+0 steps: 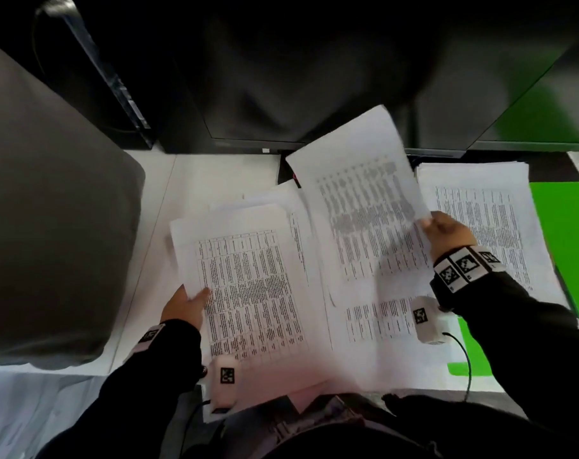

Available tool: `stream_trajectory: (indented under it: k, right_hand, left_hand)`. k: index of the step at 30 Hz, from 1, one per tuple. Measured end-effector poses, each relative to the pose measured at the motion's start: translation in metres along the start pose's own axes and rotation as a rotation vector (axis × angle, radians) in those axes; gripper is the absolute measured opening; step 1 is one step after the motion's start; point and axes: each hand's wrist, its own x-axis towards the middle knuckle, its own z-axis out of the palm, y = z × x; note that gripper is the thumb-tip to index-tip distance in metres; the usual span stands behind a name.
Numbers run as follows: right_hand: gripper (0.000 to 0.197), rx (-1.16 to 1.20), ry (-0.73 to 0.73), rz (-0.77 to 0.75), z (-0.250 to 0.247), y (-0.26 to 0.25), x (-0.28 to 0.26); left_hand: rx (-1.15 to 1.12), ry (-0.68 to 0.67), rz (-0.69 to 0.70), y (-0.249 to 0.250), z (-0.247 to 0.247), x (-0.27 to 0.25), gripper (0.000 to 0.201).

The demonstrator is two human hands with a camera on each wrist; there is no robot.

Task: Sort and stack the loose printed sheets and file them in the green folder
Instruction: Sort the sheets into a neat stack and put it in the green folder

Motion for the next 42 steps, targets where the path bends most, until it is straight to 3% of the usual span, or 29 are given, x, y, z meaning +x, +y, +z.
stream_trajectory:
  k: [3, 7, 12, 14, 18, 22, 25, 30, 33, 37, 42]
  right_hand:
    - [0.011, 0.076, 0.039, -0.034, -0.016, -0.008, -0.004]
    - [0.012, 0.113, 0.007, -0.004, -0.023, -0.015, -0.014]
    - [0.027, 0.05, -0.143, 0.065, 0.018, -0.008, -0.028]
    - [0.023, -0.019, -0.213, 0.066, 0.035, -0.008, -0.032]
    - [0.028, -0.097, -0.338, 0.072, 0.059, -0.018, -0.04]
    - [0.037, -0.207, -0.389, 0.054, 0.071, -0.026, -0.043]
    - [0.038, -0.174, -0.382, 0.052, 0.07, -0.031, -0.04]
    - [0.022, 0.02, -0.289, 0.04, 0.054, -0.047, -0.03]
    - [0.026, 0.051, -0.276, 0.03, 0.059, -0.051, -0.028]
    - [0.035, -0.024, -0.367, 0.024, 0.078, -0.044, -0.031]
    - [0.018, -0.06, -0.488, 0.038, 0.085, -0.02, -0.033]
  left_hand:
    - [0.041, 0.01, 0.024, 0.006, 0.0, -0.004, 0.038]
    - [-0.026, 0.011, 0.035, 0.007, -0.001, -0.004, 0.039]
    - [-0.234, -0.071, -0.018, 0.013, 0.008, -0.002, 0.065]
    - [-0.293, -0.093, -0.009, 0.017, 0.013, -0.004, 0.077]
    - [-0.239, -0.055, 0.058, 0.033, 0.022, -0.011, 0.056]
    - [-0.243, -0.019, 0.098, 0.046, 0.03, -0.019, 0.053]
    - [-0.293, 0.02, 0.08, 0.055, 0.025, -0.018, 0.053]
    - [-0.355, 0.1, 0.101, 0.076, 0.012, -0.01, 0.047]
    - [-0.374, 0.063, 0.132, 0.089, 0.013, -0.015, 0.047]
    - [-0.338, -0.037, 0.179, 0.091, 0.028, -0.029, 0.039]
    - [-0.294, -0.077, 0.134, 0.079, 0.033, -0.024, 0.049]
